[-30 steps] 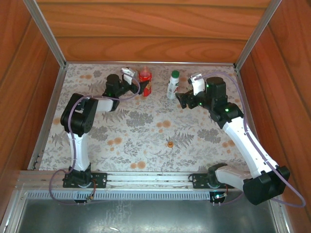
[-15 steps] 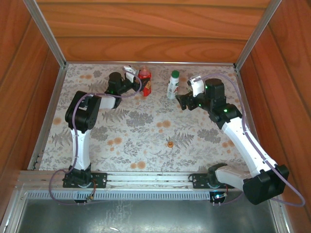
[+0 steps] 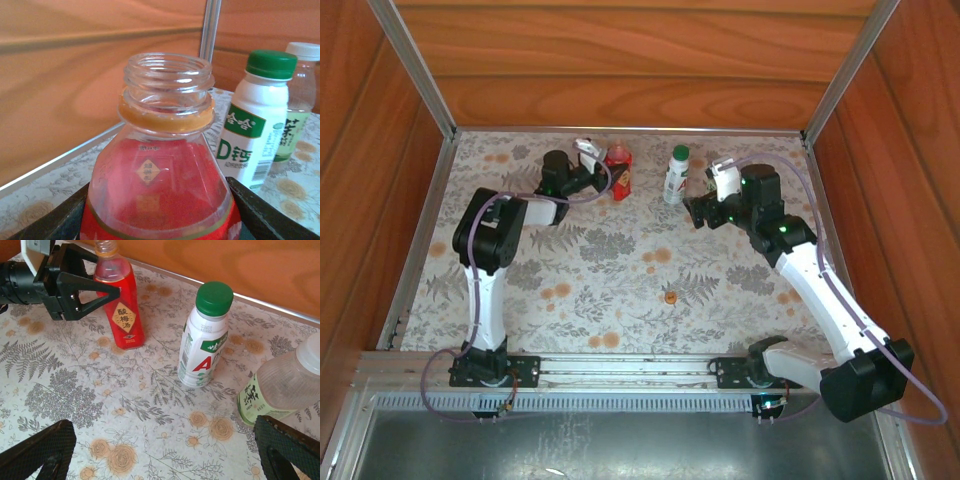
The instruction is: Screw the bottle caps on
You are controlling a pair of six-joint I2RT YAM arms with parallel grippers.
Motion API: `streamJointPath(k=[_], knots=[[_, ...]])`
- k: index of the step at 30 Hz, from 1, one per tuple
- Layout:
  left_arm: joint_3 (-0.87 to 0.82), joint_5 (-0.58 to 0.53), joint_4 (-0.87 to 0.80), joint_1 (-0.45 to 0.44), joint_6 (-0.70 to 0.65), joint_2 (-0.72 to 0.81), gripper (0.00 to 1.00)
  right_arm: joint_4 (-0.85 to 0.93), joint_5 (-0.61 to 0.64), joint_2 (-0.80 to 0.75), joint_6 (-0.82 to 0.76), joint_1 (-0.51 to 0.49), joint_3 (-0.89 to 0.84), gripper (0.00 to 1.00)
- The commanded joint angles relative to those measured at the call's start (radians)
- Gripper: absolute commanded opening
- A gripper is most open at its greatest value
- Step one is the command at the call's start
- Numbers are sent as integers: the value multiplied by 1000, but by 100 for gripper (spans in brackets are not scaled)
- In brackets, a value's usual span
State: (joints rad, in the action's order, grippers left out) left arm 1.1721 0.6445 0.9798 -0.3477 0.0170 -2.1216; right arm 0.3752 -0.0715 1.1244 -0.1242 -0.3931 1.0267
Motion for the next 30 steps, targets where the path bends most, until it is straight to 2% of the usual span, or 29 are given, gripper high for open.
streamJointPath(k=[1,3,9,18,22,25,30], knots=[[-63,71,-4,-14,-30,78,59,-41,45,-26,44,-5,-32,95],[-112,98,-5,-23,-39,125,59,-65,100,-38,125,-4,-56,92],[-296,177,-4,-105,-110,284,59,-175,139,-112,175,-4,-189,100],[-505,238,8,-249,-142,426,59,-109,11,-212,216,-3,-279,100],[-558,248,22,-276,-150,441,59,-114,-79,-234,254,-4,-324,100],[-578,244,31,-279,-151,443,60,-106,-98,-241,263,-4,-333,100],[-576,232,33,-279,-170,446,72,-97,-91,-239,261,-4,-321,99]])
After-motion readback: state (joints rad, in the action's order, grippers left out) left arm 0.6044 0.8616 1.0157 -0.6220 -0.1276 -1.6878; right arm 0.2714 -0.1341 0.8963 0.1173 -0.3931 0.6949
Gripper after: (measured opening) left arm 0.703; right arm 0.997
